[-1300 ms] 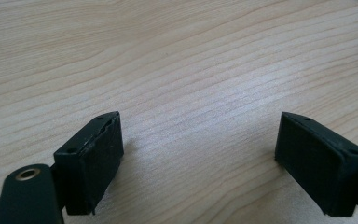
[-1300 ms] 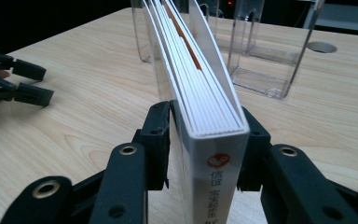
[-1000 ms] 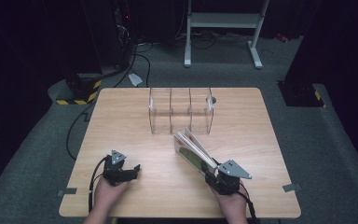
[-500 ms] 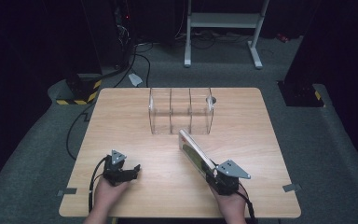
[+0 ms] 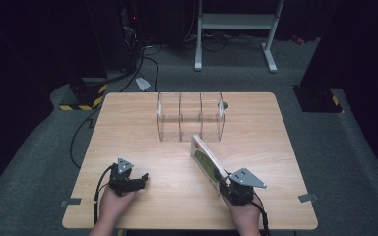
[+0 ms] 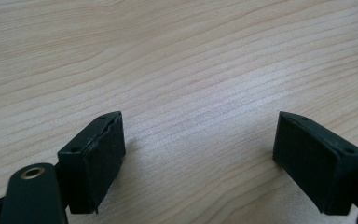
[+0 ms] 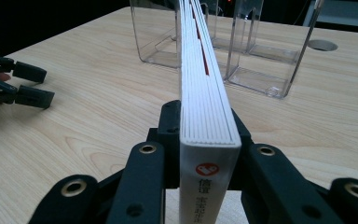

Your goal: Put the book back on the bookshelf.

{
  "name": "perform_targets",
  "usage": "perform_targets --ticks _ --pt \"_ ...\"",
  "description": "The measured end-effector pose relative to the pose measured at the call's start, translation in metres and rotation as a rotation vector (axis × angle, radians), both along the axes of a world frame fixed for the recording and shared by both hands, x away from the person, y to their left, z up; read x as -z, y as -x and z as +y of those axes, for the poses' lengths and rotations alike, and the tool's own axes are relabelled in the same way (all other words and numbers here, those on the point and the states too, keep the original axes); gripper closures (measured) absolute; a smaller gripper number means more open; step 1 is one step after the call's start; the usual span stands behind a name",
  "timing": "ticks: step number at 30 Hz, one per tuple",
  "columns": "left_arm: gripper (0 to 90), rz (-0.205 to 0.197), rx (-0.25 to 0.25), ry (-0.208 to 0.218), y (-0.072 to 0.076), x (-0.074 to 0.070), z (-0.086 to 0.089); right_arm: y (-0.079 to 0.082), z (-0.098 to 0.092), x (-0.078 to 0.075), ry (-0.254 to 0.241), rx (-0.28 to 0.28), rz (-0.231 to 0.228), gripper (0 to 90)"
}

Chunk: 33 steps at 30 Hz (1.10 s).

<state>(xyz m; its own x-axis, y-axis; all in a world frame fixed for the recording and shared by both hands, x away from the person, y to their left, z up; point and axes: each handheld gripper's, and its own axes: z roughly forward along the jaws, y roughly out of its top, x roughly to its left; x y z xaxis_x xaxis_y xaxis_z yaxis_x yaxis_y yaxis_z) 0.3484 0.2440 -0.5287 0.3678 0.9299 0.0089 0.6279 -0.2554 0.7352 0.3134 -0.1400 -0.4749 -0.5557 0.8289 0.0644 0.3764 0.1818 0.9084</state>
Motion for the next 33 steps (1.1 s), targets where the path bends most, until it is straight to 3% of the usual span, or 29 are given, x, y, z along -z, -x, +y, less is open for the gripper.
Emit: perform_targets --ticks 25,33 --pt "16.8 0.003 0.001 0.004 0.001 0.000 0.000 -0.001 -0.018 -0.018 -0.029 0.056 -0.026 75.4" --pt "16.8 0.001 0.000 0.005 0.001 0.000 0.000 -0.007 -0.019 -0.030 0.000 0.076 -0.057 75.5"
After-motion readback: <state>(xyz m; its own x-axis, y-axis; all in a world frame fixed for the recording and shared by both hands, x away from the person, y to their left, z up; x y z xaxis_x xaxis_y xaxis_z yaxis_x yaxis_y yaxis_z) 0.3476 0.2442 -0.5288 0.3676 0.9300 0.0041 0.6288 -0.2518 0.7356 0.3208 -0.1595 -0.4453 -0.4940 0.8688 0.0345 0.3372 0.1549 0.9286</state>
